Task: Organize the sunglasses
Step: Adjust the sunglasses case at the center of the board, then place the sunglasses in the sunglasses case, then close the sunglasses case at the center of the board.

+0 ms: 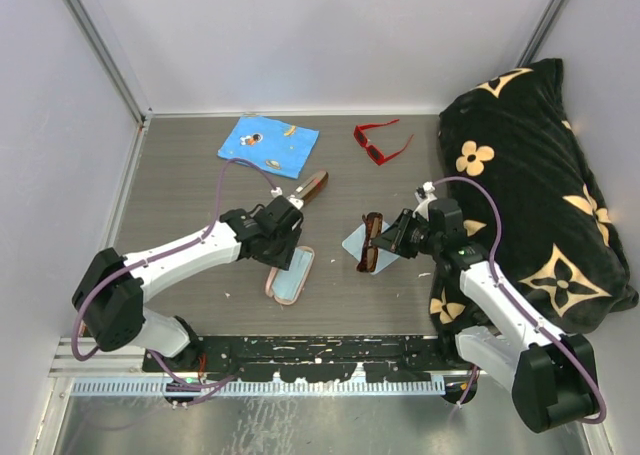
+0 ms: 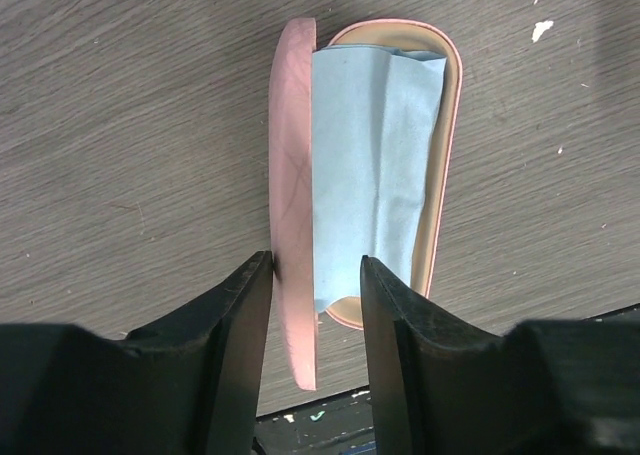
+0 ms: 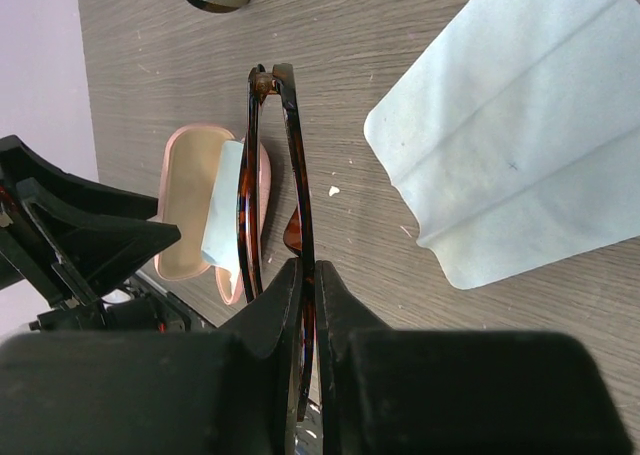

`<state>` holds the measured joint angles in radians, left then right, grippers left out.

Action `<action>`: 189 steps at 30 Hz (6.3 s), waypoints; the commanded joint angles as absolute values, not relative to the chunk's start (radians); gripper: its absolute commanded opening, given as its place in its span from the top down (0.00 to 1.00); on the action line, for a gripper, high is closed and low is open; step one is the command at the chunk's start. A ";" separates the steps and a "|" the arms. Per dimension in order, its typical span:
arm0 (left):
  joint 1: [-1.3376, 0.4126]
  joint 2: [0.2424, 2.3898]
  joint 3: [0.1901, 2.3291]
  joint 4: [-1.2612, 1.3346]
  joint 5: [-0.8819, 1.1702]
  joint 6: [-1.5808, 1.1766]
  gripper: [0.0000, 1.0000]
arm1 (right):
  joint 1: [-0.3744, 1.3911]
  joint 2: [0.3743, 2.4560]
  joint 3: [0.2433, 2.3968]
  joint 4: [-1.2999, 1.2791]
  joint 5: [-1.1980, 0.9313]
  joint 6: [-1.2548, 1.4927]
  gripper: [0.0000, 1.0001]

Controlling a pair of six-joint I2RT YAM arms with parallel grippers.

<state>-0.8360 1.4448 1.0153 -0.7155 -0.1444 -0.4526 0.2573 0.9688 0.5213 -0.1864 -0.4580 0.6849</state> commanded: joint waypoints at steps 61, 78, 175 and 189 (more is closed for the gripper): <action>-0.850 1.344 0.971 -0.657 -0.069 -0.520 0.62 | 0.852 1.627 0.626 0.527 -0.244 1.088 1.00; -0.850 1.341 0.968 -0.660 -0.072 -0.517 0.62 | 0.856 1.717 0.646 0.565 -0.268 1.069 1.00; -0.866 1.394 0.951 -0.575 0.008 -0.531 0.70 | 0.856 1.635 0.710 0.236 -0.135 0.894 0.98; -0.896 1.454 0.926 -0.536 -0.001 -0.549 0.70 | 0.856 1.626 0.707 0.236 -0.126 0.895 0.97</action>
<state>-0.8757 1.4021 0.9585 -0.5930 -0.0177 -0.5232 0.8543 1.6371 0.6781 0.1719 -0.1211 0.8886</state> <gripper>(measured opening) 0.304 0.057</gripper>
